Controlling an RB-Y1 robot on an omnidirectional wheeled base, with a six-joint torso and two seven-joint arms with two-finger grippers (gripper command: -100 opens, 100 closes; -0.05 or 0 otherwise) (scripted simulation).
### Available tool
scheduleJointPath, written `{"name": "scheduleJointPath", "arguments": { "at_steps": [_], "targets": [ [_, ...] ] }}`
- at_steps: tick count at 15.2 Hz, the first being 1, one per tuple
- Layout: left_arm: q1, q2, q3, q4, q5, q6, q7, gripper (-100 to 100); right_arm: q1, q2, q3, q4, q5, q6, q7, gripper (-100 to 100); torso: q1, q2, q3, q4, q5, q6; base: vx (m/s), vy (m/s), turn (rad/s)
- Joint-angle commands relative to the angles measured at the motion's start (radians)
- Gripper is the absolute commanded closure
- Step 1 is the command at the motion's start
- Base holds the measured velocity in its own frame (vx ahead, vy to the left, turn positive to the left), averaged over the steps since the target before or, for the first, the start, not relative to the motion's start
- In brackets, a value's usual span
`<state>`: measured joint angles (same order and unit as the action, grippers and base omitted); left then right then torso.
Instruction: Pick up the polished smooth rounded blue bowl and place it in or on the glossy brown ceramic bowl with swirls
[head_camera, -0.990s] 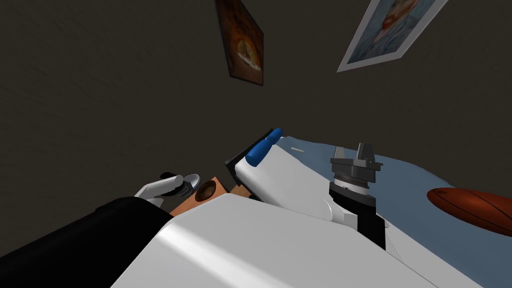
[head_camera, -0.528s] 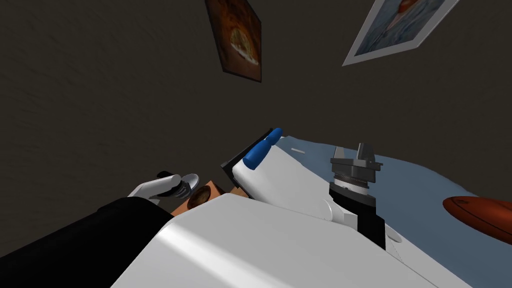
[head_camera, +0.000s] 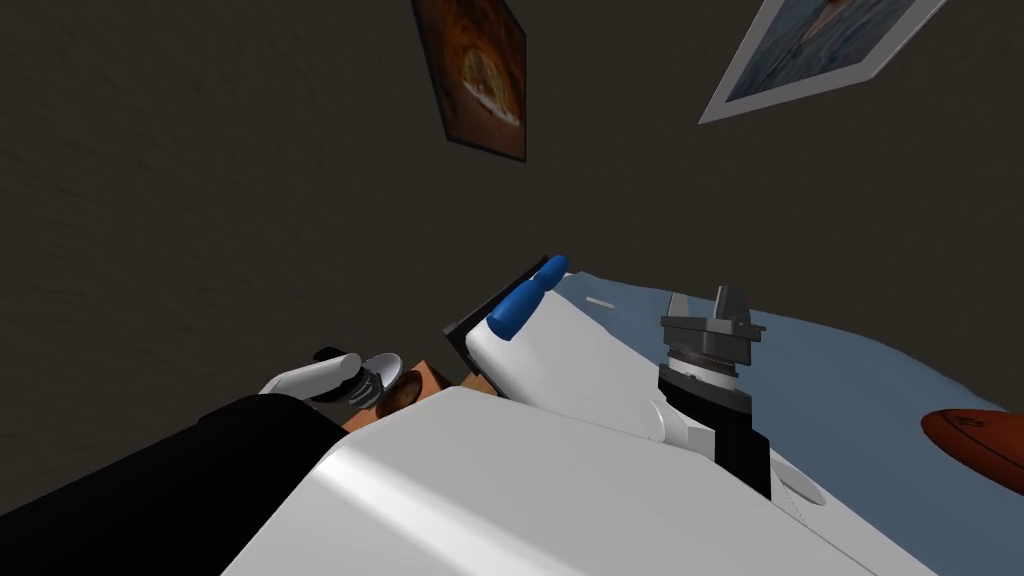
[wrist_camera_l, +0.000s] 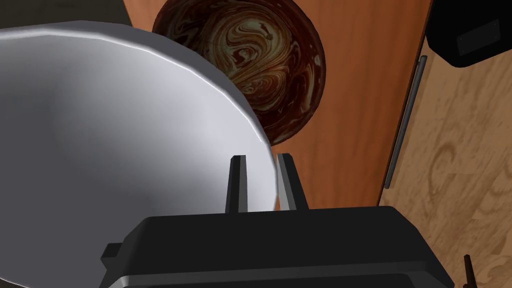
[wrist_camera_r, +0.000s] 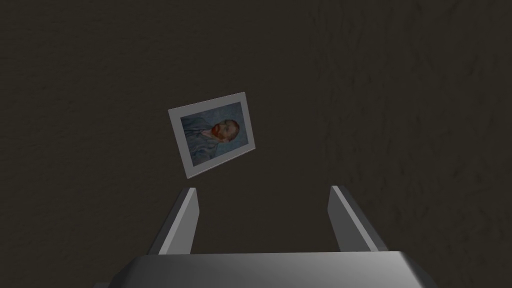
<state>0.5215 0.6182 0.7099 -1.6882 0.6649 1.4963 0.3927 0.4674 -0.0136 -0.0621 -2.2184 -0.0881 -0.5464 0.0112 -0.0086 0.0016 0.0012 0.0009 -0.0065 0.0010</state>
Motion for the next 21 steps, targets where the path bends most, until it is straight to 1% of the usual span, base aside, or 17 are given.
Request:
{"name": "scheduleJointPath", "arguments": {
  "at_steps": [1, 2, 3, 4, 8, 9, 17, 18, 21],
  "targets": [
    [0.008, -0.014, 0.004, -0.021, 0.004, 0.028, -0.008, 100, 0.000, 0.000, 0.000, 0.000, 0.000, 0.000, 0.000, 0, 0.000, 0.000, 0.000, 0.000, 0.000, 0.000, 0.000, 0.004, 0.037],
    [0.013, -0.023, 0.006, -0.032, 0.006, 0.041, -0.013, 100, 0.000, 0.000, 0.000, 0.000, 0.000, 0.000, 0.000, 0, 0.000, 0.000, 0.000, 0.000, 0.000, 0.000, -0.001, 0.005, 0.037],
    [0.008, -0.014, 0.003, -0.021, 0.003, 0.024, -0.007, 100, 0.000, 0.000, 0.000, 0.000, 0.000, 0.000, 0.000, 0, 0.000, 0.000, 0.000, 0.000, 0.000, 0.000, -0.001, 0.001, 0.016],
    [0.009, -0.016, 0.003, -0.024, 0.003, 0.028, -0.008, -100, 0.000, 0.000, 0.000, 0.000, 0.000, 0.000, 0.000, 0, 0.001, 0.000, 0.000, 0.000, 0.000, 0.000, 0.000, 0.000, 0.000],
    [0.009, -0.016, 0.003, -0.024, 0.003, 0.029, -0.008, -100, 0.000, 0.000, 0.000, 0.000, 0.000, 0.000, 0.000, 0, 0.001, -0.001, 0.000, 0.000, 0.000, 0.000, 0.000, 0.000, 0.000],
    [0.015, -0.007, 0.020, -0.044, 0.018, 0.057, 0.002, -100, 0.000, 0.000, 0.000, 0.000, 0.000, 0.000, 0.000, 0, 0.001, -0.001, 0.000, 0.000, 0.000, 0.000, -0.008, 0.003, -0.025],
    [0.039, 0.033, 0.087, -0.127, 0.079, 0.172, 0.045, -100, 0.000, 0.000, 0.000, 0.000, 0.000, 0.000, 0.000, 0, 0.002, 0.001, 0.000, 0.000, 0.000, 0.001, -0.021, 0.014, -0.042],
    [0.035, 0.027, 0.076, -0.113, 0.070, 0.151, 0.037, -100, 0.000, 0.000, 0.000, 0.000, 0.000, 0.000, 0.000, 0, 0.002, 0.001, 0.000, 0.000, 0.000, 0.001, -0.012, 0.009, -0.019],
    [0.035, 0.029, 0.079, -0.116, 0.072, 0.158, 0.039, -100, 0.000, 0.000, 0.000, 0.000, 0.000, 0.000, 0.000, 0, 0.001, 0.000, 0.000, 0.000, 0.000, 0.000, 0.000, 0.000, 0.000]
  ]
}}
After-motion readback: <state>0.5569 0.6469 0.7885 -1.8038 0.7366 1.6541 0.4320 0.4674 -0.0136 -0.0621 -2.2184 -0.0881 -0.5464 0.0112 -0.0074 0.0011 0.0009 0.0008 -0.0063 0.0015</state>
